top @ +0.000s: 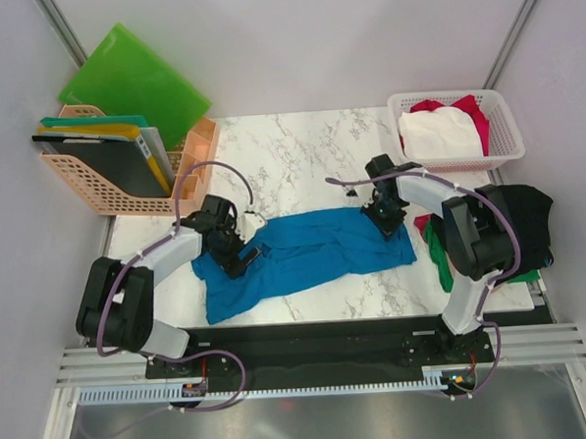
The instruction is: Fold and stack the t-shirts
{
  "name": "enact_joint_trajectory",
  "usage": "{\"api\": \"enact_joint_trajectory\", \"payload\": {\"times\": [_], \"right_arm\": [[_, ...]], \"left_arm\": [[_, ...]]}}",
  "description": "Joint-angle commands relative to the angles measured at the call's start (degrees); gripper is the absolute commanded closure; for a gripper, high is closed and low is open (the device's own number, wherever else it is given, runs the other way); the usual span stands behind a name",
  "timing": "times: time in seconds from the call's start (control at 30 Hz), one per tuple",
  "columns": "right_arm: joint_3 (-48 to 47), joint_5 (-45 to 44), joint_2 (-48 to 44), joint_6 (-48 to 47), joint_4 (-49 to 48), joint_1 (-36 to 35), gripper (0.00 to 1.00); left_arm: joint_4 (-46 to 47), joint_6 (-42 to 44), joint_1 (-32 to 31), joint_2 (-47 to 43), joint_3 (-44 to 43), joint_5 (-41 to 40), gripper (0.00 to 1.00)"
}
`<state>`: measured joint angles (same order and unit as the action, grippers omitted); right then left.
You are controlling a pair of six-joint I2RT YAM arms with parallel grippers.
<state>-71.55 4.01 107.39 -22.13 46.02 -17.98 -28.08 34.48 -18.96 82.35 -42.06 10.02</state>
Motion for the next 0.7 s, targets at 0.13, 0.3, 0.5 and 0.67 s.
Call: {"api": "enact_joint_trajectory", "payload": {"times": [0.13,0.3,0.5,0.67], "right_arm": [[10.02,-0.14,-14.40,-3.35,3.28,0.05,1.00],[11.69,2.23,-18.71,-6.52,7.41,0.05,1.00],[12.40,4.42,-19.15,-10.74,10.84,-0.04,1.00],[13.45,5.83,-18.27,-12.41,11.28,-0.04,1.00]], "left_arm": [[5.05,-0.73,0.86,14.05,-11.26,-4.05,0.00],[1.89,-1.52,0.94,19.77,-21.98,-1.68,0.00],[-1.89,0.14,0.68,24.88,-31.13,-0.70,0.00],[-5.14,1.56,0.77,27.16,-37.64,-1.06,0.00]]}}
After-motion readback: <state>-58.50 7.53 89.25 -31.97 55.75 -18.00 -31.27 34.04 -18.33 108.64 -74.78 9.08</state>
